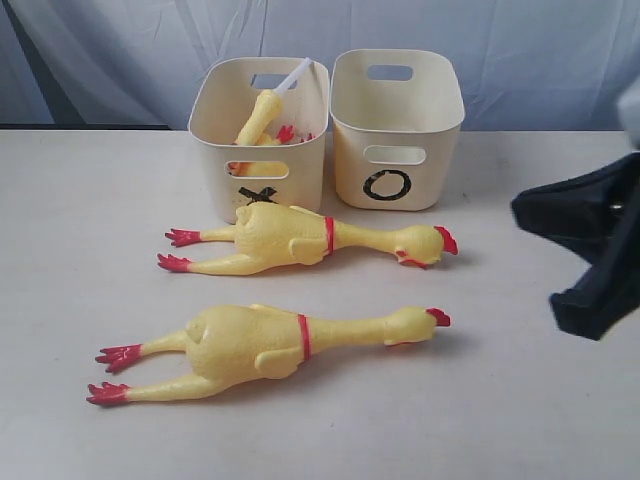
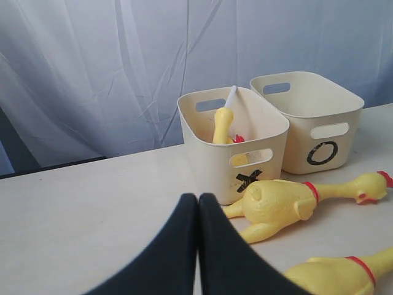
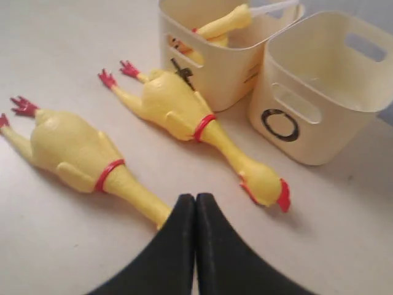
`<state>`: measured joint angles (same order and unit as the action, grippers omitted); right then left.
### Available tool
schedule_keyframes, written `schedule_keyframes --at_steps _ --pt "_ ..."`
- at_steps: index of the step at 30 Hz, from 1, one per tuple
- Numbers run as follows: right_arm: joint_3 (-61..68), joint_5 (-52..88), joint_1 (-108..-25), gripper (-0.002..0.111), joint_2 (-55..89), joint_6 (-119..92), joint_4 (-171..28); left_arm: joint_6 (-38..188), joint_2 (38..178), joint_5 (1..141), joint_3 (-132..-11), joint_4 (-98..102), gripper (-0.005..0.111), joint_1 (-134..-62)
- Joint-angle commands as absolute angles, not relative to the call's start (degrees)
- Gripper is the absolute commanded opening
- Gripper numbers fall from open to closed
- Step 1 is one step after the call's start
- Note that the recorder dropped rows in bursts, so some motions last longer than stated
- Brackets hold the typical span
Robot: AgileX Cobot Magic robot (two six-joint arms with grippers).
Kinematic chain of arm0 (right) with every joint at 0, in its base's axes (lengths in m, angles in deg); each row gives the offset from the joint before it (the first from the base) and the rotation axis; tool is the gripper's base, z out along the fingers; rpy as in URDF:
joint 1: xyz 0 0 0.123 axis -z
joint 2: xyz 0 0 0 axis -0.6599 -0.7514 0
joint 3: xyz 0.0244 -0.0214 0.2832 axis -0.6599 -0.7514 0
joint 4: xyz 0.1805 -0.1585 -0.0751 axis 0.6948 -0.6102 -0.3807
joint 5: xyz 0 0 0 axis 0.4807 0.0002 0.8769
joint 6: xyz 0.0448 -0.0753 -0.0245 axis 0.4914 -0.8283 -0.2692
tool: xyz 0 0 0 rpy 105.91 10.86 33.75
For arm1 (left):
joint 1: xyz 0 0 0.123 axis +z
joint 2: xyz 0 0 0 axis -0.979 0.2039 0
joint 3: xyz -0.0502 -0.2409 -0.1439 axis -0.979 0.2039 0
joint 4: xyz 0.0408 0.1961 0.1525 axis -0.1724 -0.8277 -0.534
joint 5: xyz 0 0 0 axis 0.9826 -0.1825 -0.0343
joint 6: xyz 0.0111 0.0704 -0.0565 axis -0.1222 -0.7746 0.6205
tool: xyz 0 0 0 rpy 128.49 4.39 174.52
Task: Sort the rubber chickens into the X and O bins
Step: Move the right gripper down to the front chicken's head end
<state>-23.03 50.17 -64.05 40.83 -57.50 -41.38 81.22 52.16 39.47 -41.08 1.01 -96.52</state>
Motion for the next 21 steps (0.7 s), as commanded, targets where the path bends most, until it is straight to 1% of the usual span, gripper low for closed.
schedule_keyframes --at_steps 1,5,10,14,21 --pt "-19.43 51.37 -69.66 -0.001 29.40 -60.05 -43.03 81.20 51.81 39.64 -40.87 1.34 0.000 -96.65" --pt "-17.00 51.91 -73.52 -0.001 20.14 -60.17 -51.39 81.20 51.81 39.44 -40.87 1.34 0.000 -96.65" --pt "-15.06 49.61 -75.62 -0.001 11.45 -60.17 -57.39 81.20 51.81 38.71 -40.87 1.34 0.000 -96.65" --pt "-13.94 46.94 -76.23 -0.001 7.02 -60.27 -58.47 81.20 51.37 38.35 -40.87 1.34 0.000 -96.65" --pt "-13.05 47.12 -76.42 -0.001 2.16 -63.12 -58.84 81.20 47.76 37.54 -40.87 0.15 0.000 -96.65"
